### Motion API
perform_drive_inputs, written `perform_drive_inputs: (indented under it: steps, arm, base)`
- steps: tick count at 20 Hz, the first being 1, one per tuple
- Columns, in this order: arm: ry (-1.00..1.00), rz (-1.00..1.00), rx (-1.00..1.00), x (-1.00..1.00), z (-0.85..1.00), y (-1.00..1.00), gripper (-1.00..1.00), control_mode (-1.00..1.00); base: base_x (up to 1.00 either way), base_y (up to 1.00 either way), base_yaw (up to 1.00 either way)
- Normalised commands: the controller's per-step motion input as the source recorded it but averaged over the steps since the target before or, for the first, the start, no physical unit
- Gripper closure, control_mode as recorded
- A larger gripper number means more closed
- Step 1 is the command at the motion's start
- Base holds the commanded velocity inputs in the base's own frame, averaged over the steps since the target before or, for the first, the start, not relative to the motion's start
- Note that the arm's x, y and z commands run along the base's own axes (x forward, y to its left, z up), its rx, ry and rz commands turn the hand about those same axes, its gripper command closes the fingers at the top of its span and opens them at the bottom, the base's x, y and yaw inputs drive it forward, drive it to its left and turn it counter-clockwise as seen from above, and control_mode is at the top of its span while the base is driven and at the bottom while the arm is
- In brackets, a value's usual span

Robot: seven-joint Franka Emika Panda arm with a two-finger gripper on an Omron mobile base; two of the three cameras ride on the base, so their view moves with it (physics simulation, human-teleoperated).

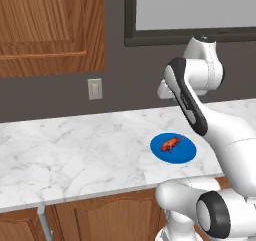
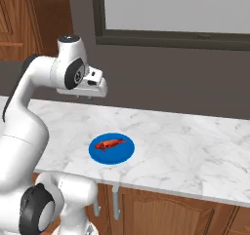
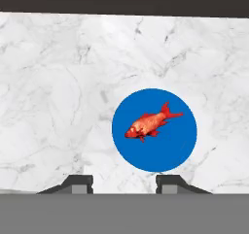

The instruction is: Place the fish on the counter behind the older fish on the same shelf of the fridge to maintain FIFO order. Close the fridge door when finished.

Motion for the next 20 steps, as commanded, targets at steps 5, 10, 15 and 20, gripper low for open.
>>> perform_drive_inputs:
  steps: [5, 10, 15, 20]
  arm:
    - [-0.12, 0.0, 0.0, -0.61, -0.08, 0.01, -1.0, -1.0]
    - [-0.03, -0.32, 0.11, -0.45, -0.64, -0.08, -1.0, -1.0]
    - [0.02, -0.56, 0.04, -0.02, -0.79, 0.14, -1.0, -1.0]
    - [0.24, -0.38, 0.19, 0.1, -0.58, -0.48, -1.0, -1.0]
  base:
    - [0.0, 0.0, 0.0]
    - [0.0, 0.0, 0.0]
    - [0.0, 0.0, 0.0]
    - [0.0, 0.0, 0.0]
